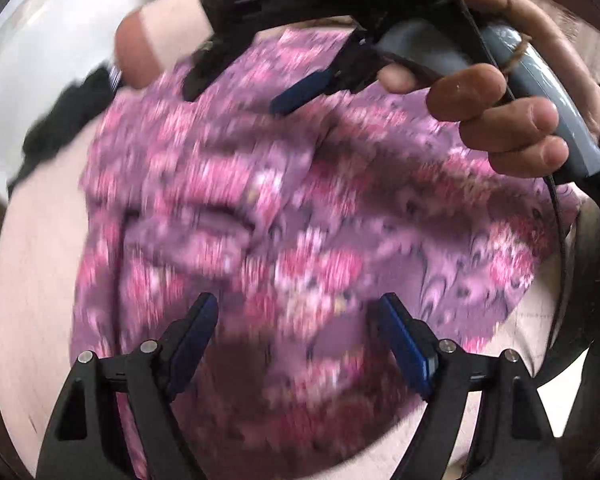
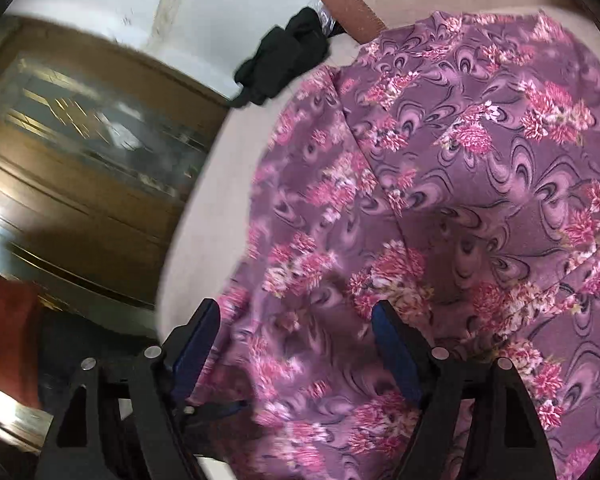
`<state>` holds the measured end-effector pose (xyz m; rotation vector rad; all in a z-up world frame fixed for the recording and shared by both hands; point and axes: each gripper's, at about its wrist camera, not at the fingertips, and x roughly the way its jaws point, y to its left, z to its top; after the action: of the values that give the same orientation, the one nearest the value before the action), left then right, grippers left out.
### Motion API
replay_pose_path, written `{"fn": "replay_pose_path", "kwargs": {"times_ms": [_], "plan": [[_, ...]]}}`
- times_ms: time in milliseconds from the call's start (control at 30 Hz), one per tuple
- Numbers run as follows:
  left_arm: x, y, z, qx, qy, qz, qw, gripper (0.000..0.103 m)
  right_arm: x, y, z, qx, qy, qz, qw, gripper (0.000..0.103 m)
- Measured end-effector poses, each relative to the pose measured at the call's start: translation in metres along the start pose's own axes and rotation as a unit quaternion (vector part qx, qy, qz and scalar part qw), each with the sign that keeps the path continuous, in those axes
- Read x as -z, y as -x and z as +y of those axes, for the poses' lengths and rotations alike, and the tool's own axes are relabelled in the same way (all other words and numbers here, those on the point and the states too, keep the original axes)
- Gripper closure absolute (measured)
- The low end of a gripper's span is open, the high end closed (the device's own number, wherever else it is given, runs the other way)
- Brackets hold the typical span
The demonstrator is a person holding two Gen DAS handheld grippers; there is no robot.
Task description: Fold small clothes
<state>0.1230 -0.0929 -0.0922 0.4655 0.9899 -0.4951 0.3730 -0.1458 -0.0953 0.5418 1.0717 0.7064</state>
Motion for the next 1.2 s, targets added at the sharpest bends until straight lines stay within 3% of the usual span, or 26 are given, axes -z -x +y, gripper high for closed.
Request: {"fn": "replay_pose_path", "kwargs": {"times_ms": [100, 167, 200, 267, 333, 500, 600, 700, 767, 833, 1033, 1200], "plan": [[0.008, 0.021, 0.001, -0.002, 0.021, -0.005, 0.9998, 0.022, 0.008, -0.019, -0.005, 0.038, -0.002, 0.020, 0.999, 0.024], [0.009, 0.037, 0.010, 0.013, 0.054, -0.013, 0.9984, 0.022, 0.016, -0.021, -0.008, 0.057, -0.004, 0.020, 0.998, 0.050], [0.011, 0.045, 0.014, 0.019, 0.072, -0.016, 0.9971, 0.022, 0.022, -0.016, -0.006, 0.073, 0.003, 0.016, 0.997, 0.055], [0.015, 0.055, 0.020, 0.023, 0.103, -0.015, 0.9944, 0.021, 0.029, -0.005, -0.003, 0.087, 0.006, 0.019, 0.996, 0.079], [0.020, 0.061, 0.024, 0.018, 0.118, -0.010, 0.9928, 0.021, 0.034, 0.008, -0.001, 0.099, 0.005, 0.020, 0.995, 0.084], [0.023, 0.073, 0.028, 0.018, 0.157, -0.013, 0.9873, 0.021, 0.083, 0.058, 0.028, 0.118, 0.047, -0.012, 0.992, 0.084], [0.022, 0.070, 0.026, 0.031, 0.183, -0.004, 0.9826, 0.021, 0.122, 0.066, 0.035, 0.122, 0.060, 0.008, 0.991, 0.083], [0.023, 0.067, 0.028, 0.037, 0.213, 0.001, 0.9764, 0.021, 0.148, 0.063, 0.030, 0.131, 0.033, 0.035, 0.990, 0.069], [0.024, 0.065, 0.035, 0.052, 0.244, -0.001, 0.9684, 0.021, 0.161, 0.076, 0.027, 0.115, 0.008, 0.021, 0.993, 0.044], [0.025, 0.060, 0.044, 0.063, 0.269, -0.002, 0.9610, 0.021, 0.170, 0.094, 0.025, 0.090, -0.010, -0.006, 0.996, 0.030], [0.035, 0.048, 0.074, 0.081, 0.336, 0.002, 0.9385, 0.021, 0.166, 0.132, -0.003, 0.026, -0.092, -0.080, 0.992, 0.028], [0.035, 0.040, 0.091, 0.105, 0.377, -0.007, 0.9201, 0.021, 0.124, 0.099, -0.011, 0.002, -0.126, -0.046, 0.991, 0.030]]}}
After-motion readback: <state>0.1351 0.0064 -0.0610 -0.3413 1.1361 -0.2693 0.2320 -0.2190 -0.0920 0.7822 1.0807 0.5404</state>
